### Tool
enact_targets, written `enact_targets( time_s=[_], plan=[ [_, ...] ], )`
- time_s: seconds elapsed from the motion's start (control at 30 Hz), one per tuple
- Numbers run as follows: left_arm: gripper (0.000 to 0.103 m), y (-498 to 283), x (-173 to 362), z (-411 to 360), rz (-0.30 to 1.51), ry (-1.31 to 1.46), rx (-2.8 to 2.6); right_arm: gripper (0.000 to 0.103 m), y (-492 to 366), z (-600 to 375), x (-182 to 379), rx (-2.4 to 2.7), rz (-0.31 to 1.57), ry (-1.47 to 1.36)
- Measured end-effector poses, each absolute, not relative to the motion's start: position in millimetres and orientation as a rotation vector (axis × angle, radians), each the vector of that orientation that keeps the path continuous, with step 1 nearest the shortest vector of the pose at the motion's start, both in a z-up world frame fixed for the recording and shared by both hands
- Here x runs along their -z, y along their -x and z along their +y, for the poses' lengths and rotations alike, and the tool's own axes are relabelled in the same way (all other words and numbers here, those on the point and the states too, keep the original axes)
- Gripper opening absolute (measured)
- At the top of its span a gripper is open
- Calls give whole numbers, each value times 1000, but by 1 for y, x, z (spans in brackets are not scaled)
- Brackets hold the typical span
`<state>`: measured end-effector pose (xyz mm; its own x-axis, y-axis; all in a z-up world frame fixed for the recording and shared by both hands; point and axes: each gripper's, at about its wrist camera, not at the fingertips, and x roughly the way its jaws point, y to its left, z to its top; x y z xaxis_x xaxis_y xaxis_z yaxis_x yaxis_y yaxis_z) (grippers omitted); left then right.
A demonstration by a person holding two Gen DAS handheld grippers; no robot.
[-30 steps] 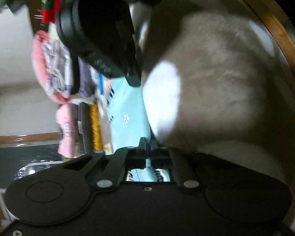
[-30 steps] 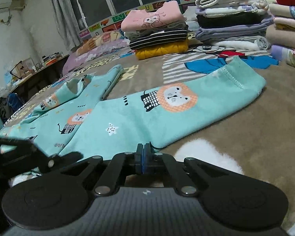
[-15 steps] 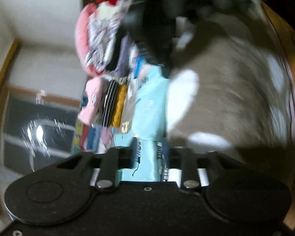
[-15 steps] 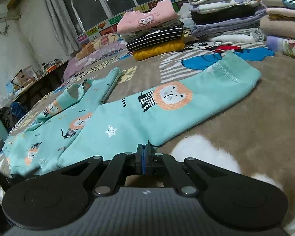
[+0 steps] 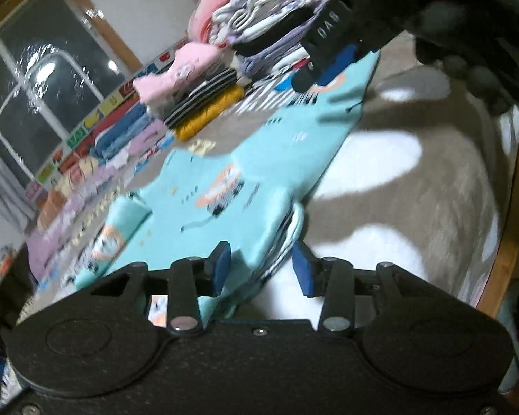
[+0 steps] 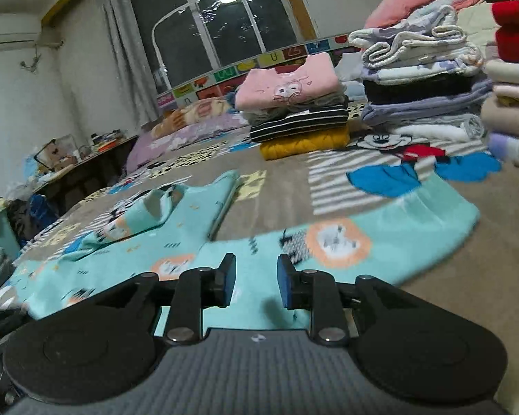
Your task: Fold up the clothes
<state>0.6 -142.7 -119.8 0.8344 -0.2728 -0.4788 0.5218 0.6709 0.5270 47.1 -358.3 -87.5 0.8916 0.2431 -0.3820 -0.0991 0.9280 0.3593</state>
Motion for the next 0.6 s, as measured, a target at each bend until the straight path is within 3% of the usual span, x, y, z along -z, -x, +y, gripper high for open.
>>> enact_targets(
  time_s=[0.13,0.37,0.43,0.6],
  plan=[
    [40,6,121,-135,400,-626,466,27,-89,-380,102,-171,557,-398],
    [40,4,125,-127,394,-577,478,23,-114,-481,117,-42,507,-738],
    [40,9,126,-126,389,-581,478,17,-115,-508,123,-22,484,-845],
    [40,9,127,-124,387,-578,480,17,-107,-542,137,100,435,-1002]
  ],
)
